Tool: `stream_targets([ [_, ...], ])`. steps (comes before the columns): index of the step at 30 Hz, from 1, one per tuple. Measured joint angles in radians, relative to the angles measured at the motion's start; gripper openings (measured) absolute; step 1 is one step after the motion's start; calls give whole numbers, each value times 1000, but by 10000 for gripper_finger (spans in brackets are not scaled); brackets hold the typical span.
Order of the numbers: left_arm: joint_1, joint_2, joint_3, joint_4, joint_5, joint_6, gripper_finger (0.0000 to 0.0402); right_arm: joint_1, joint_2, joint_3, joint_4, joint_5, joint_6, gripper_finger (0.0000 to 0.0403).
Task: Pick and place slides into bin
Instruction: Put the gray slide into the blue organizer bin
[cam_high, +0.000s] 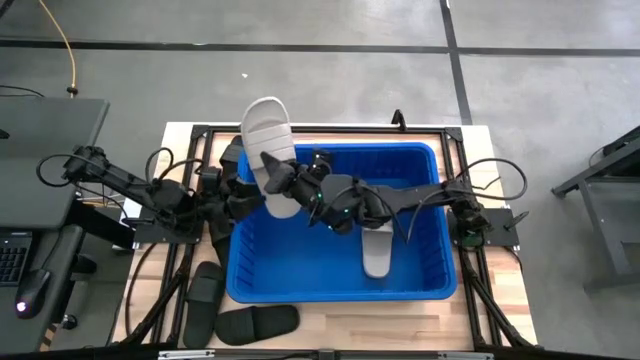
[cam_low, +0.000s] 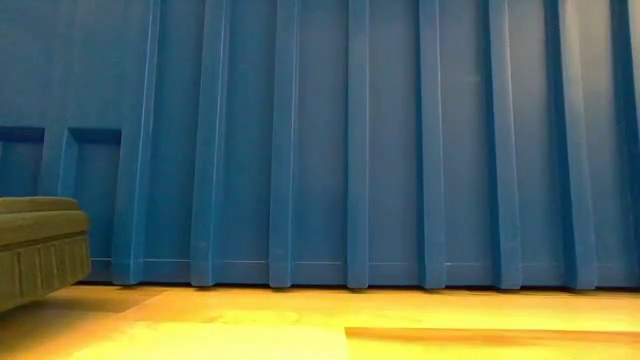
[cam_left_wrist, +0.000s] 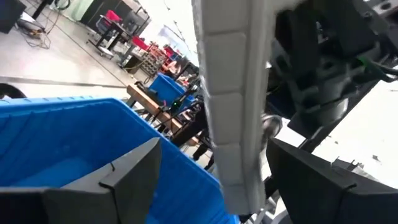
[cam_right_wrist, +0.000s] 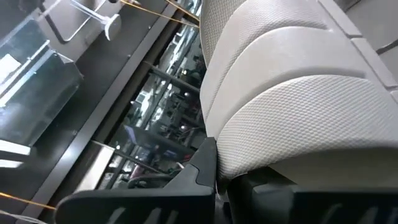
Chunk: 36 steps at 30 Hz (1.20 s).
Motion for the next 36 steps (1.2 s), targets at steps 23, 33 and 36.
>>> stream_targets([
  [23,2,44,-2,150,127,132,35,16,15,2,26,-133,-58,6],
  [33,0,43,-1,141,284,140,35,78,21,0,9,-55,-176,92],
  [36,0,43,0,110,333,92,35,110,6,-1,-81,-24,-196,127],
])
